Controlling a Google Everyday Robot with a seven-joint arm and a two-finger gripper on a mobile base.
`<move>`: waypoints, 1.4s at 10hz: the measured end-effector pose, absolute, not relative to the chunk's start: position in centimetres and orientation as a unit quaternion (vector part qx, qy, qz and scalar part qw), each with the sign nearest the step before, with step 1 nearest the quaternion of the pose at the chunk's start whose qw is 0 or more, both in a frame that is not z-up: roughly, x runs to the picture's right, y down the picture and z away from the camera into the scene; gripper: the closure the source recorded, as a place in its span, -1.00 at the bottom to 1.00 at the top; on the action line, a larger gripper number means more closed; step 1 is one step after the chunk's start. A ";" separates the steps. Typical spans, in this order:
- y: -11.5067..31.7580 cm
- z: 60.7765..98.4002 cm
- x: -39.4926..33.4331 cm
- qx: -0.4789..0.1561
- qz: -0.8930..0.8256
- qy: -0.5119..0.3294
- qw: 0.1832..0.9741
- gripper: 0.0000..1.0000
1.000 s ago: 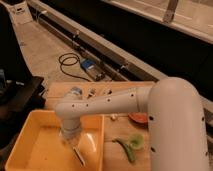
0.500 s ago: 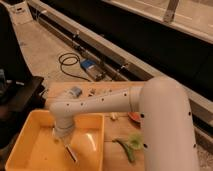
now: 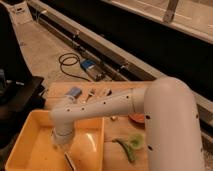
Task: Wipe tray with brush
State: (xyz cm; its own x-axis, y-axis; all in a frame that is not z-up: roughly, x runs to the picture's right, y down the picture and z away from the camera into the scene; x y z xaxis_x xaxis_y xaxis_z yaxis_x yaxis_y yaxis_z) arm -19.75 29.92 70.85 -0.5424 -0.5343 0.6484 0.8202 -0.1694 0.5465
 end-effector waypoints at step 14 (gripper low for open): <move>29.9 70.2 -21.9 -0.209 -0.733 -0.460 0.455 1.00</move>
State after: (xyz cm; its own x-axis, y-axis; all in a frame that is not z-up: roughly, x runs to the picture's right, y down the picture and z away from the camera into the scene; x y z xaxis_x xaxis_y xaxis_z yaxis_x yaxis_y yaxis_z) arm -21.91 29.90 70.18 -0.4976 -0.4752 0.7257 0.8602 -0.1631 0.4831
